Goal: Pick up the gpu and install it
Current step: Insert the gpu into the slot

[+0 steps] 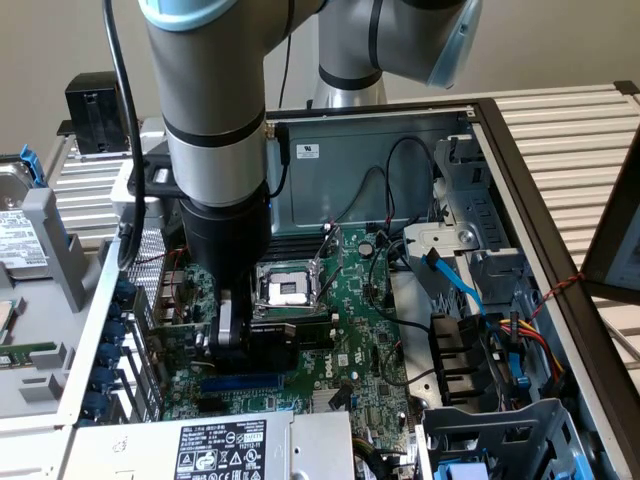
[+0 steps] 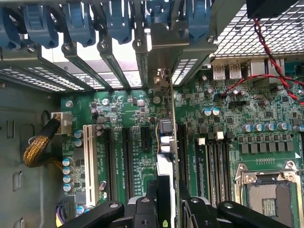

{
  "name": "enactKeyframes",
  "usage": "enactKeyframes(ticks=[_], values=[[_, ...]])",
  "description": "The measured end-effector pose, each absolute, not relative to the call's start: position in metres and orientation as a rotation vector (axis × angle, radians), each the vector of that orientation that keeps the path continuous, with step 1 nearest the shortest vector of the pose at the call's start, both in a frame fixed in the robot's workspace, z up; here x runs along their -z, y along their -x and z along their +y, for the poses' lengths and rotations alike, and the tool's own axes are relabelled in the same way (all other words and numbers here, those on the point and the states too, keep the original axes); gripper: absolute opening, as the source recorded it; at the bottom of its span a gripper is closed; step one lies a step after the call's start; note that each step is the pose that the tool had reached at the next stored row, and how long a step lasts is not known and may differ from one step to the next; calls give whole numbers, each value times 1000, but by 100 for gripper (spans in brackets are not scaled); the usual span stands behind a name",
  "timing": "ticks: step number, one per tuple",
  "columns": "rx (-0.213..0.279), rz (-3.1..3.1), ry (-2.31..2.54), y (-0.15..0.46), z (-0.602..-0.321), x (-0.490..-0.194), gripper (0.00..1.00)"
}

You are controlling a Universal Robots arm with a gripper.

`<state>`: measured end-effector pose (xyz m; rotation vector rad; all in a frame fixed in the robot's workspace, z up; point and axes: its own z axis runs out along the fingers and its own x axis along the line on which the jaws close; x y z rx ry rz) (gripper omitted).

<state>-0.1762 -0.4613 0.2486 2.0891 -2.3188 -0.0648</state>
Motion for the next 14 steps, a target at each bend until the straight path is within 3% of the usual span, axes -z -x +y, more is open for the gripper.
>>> enactKeyframes(ticks=[14], values=[[60,-2317,-2087,176,-461,-247,27]])
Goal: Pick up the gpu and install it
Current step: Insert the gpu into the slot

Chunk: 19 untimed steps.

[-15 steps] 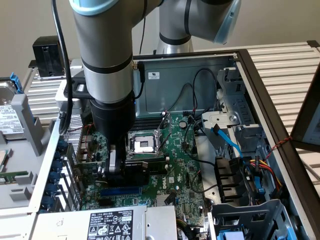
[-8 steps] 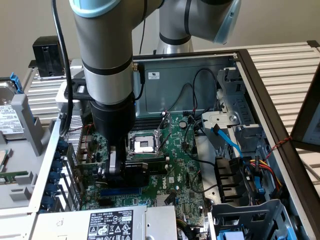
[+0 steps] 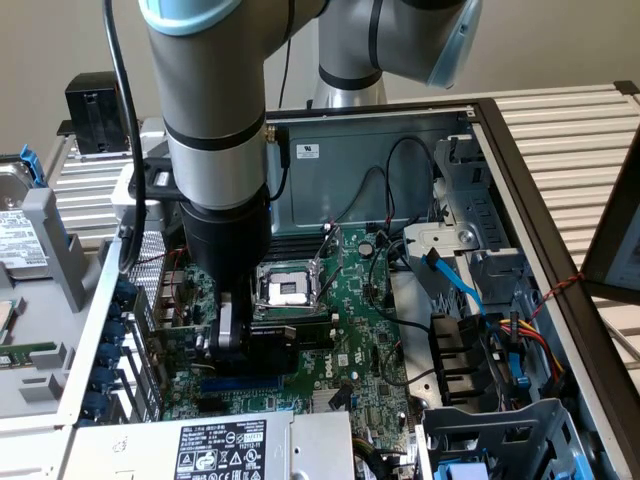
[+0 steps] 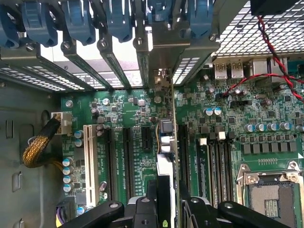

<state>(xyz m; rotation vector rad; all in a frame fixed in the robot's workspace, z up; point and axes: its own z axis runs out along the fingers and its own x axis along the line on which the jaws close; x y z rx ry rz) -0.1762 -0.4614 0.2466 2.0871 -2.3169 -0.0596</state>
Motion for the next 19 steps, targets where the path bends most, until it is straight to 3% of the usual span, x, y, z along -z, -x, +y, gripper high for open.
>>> enactKeyframes(ticks=[19], values=[[56,-2310,-2080,176,-461,-246,27]])
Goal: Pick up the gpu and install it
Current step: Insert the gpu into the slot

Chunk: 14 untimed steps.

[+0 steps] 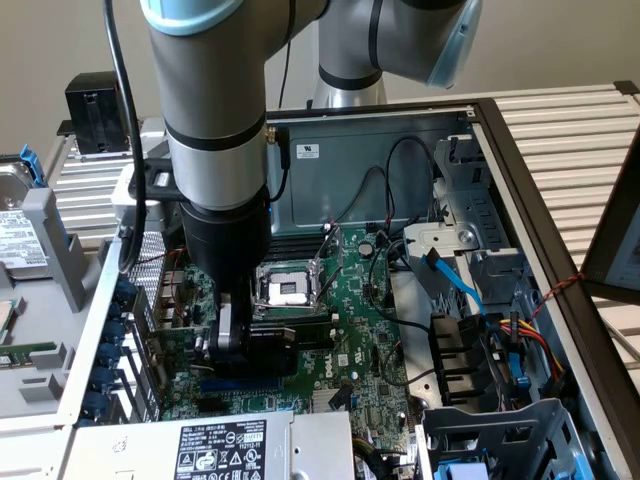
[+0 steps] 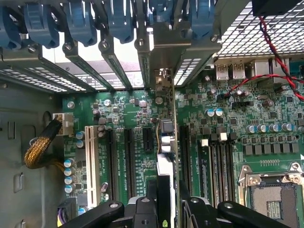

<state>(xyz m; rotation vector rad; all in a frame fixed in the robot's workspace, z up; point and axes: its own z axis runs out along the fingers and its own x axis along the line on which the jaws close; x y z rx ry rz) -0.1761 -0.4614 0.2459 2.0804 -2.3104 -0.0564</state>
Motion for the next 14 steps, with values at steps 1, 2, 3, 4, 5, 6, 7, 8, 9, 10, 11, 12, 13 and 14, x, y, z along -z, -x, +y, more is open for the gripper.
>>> enactKeyframes(ticks=[1,2,3,4,5,6,7,8,9,10,11,12,13,14], values=[[54,-2309,-2079,176,-461,-246,27],[53,-2308,-2078,176,-461,-246,27],[53,-2308,-2078,176,-461,-246,27],[52,-2308,-2078,176,-461,-246,27],[52,-2308,-2078,176,-461,-246,27],[52,-2308,-2078,176,-461,-246,27],[52,-2308,-2078,176,-461,-246,27],[52,-2308,-2078,176,-461,-246,27],[52,-2308,-2078,176,-461,-246,27],[52,-2308,-2078,176,-461,-246,27],[52,-2308,-2078,176,-461,-246,27],[52,-2308,-2078,176,-461,-246,27],[52,-2308,-2078,176,-461,-246,27],[52,-2308,-2078,176,-461,-246,27]])
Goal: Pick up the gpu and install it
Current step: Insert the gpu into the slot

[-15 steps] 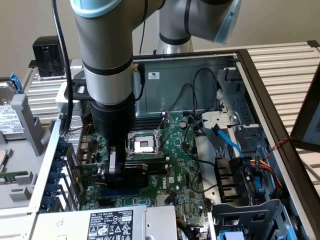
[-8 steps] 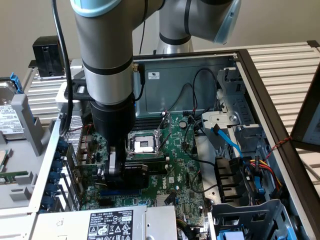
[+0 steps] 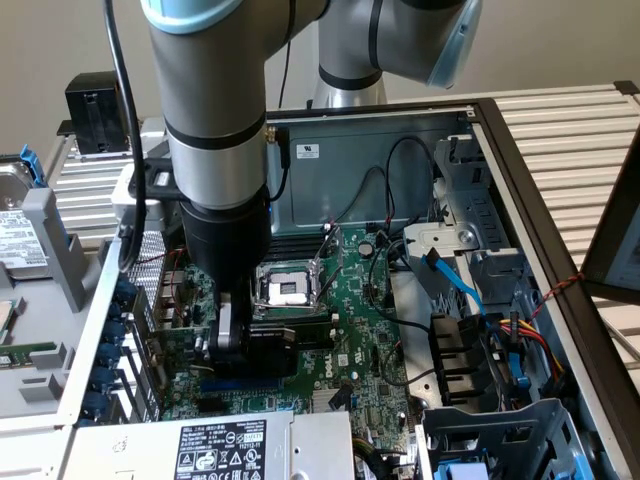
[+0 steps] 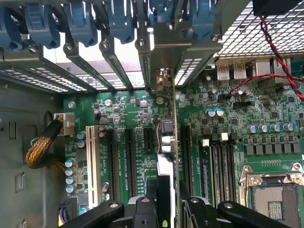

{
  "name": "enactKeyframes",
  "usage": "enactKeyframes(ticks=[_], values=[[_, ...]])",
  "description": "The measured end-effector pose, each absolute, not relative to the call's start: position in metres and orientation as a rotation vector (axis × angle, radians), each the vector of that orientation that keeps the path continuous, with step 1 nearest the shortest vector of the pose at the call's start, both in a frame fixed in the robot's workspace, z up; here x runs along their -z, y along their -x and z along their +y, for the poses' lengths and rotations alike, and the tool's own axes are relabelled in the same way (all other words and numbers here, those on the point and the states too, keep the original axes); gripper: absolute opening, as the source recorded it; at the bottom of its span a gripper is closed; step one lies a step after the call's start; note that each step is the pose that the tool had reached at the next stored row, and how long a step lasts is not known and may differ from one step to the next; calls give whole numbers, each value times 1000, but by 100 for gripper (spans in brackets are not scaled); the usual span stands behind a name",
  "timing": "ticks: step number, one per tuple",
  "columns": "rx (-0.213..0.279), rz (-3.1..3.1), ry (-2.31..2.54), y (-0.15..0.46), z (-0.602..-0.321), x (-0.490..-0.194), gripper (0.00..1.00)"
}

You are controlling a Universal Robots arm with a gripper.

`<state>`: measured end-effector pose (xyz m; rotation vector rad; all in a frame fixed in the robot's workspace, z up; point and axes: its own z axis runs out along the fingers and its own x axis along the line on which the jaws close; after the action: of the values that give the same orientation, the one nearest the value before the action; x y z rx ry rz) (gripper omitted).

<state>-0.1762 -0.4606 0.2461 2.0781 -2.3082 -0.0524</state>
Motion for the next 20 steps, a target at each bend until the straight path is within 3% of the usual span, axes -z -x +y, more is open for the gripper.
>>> enactKeyframes(ticks=[20], values=[[52,-2301,-2085,176,-460,-244,27]])
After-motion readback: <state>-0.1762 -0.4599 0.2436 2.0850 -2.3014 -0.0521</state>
